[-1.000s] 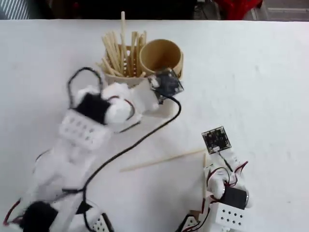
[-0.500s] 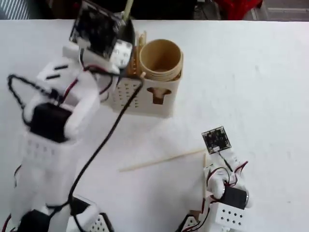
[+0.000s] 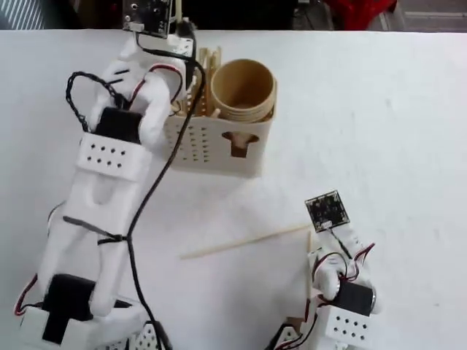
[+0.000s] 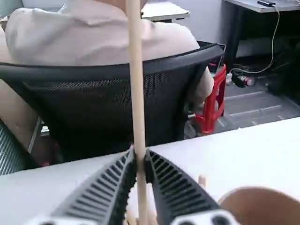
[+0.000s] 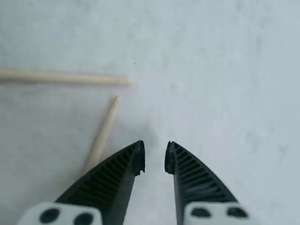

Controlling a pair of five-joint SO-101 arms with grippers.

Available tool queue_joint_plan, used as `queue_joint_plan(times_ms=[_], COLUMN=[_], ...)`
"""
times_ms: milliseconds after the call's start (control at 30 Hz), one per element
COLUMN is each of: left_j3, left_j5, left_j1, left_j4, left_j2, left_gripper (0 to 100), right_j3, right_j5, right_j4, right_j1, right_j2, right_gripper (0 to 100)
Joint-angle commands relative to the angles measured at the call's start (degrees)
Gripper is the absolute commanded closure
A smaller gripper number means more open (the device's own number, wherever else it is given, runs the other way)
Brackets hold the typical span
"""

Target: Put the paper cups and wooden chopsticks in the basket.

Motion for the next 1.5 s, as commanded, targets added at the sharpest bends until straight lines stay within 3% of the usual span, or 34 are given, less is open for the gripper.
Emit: queue_joint_plan(times_ms=[0,100,267,367,467,567,667,733,933,1067,1467], left_j3=[1.6,3.3,4.7,4.7,4.9,7.9,16.6,24.5,41.4,39.6,25.4], left_j5=[0.8,0.8,0.5,0.5,-0.4,-10.5,-22.1,-27.7,-34.4,-34.7,-34.4], left_j1=[0.0,-0.2,-0.1,0.0,1.9,6.1,13.5,17.6,22.1,22.0,19.7], left_j4=[2.7,3.5,7.4,17.7,35.1,46.0,51.1,49.2,33.9,28.3,30.2], left_j2=[-2.1,-4.8,-13.1,-18.7,-22.5,-22.8,-21.7,-20.4,-12.0,-2.7,17.7], left_gripper=[92,85,84,84,84,84,84,84,84,84,87], right_j3=[-0.2,-0.2,-0.2,-0.2,-0.2,-0.2,-0.2,-0.2,-0.2,-0.2,-0.2], right_j5=[0.4,0.4,0.4,0.4,0.4,0.4,0.4,0.4,0.4,0.4,0.4], right_j4=[-1.0,-1.0,-1.0,-1.0,-1.0,-1.0,-1.0,-1.0,-1.0,-1.0,-1.0], right_j1=[0.2,0.2,0.2,0.2,0.2,0.2,0.2,0.2,0.2,0.2,0.2], right_j2=[-0.4,-0.4,-0.4,-0.4,-0.4,-0.4,-0.4,-0.4,-0.4,-0.4,-0.4], right_gripper=[91.3,91.1,91.1,91.1,91.1,91.1,91.1,91.1,91.1,91.1,91.1])
